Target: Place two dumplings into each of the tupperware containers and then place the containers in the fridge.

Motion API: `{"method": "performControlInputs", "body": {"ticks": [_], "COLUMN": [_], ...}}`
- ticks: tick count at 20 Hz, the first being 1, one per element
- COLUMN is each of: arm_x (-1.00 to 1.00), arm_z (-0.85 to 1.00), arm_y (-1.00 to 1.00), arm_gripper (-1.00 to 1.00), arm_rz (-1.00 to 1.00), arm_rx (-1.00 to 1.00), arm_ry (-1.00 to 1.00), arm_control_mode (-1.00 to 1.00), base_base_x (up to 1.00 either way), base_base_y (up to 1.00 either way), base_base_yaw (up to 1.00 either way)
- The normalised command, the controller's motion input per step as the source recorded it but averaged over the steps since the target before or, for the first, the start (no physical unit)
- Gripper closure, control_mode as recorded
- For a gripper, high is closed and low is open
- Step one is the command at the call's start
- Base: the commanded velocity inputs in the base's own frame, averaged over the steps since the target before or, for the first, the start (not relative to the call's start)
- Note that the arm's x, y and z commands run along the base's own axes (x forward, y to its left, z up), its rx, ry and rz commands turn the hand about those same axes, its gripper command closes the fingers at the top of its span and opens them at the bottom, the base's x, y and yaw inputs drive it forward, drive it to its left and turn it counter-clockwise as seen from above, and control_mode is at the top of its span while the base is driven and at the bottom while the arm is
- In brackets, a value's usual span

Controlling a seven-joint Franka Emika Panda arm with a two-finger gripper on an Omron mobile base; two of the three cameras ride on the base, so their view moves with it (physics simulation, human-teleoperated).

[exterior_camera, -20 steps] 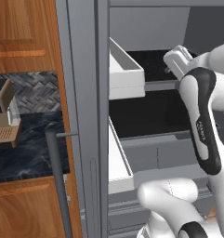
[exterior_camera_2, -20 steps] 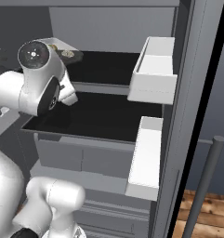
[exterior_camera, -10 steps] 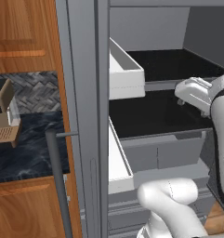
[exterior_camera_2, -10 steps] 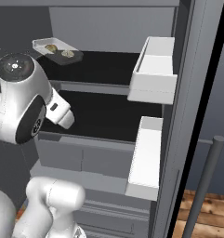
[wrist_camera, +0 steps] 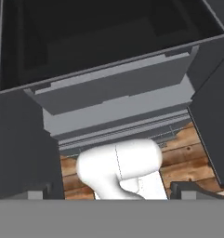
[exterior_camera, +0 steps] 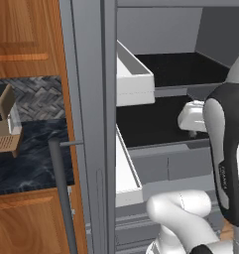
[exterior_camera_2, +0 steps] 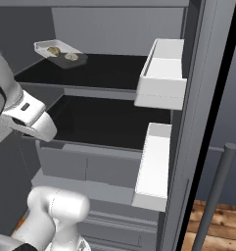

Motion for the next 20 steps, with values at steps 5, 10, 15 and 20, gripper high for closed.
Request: {"method": "performControlInputs", "body": {"ticks": [5, 10, 15, 20], "arm_x": [-0.05, -0.01, 0.0, -0.12], "arm_z": [-0.3, -0.33, -0.06, 0.0], "arm_y": [-0.31, -0.2, 0.0, 0.0], "arm_gripper": [-1.0, -1.0, -1.0, -1.0], "arm_rz": [0.12, 0.05, 0.0, 0.02], "arm_rx": [-0.17, 0.01, 0.0, 0.0], "arm_ry": [0.14, 0.0, 0.0, 0.0], "arm_control_mode": [-1.0, -1.0, -1.0, -1.0], "base_base_x": [0.0, 0.0, 0.0, 0.0], "base_base_y": [0.0, 0.0, 0.0, 0.0], "base_base_yaw": [0.0, 0.0, 0.0, 0.0]}}
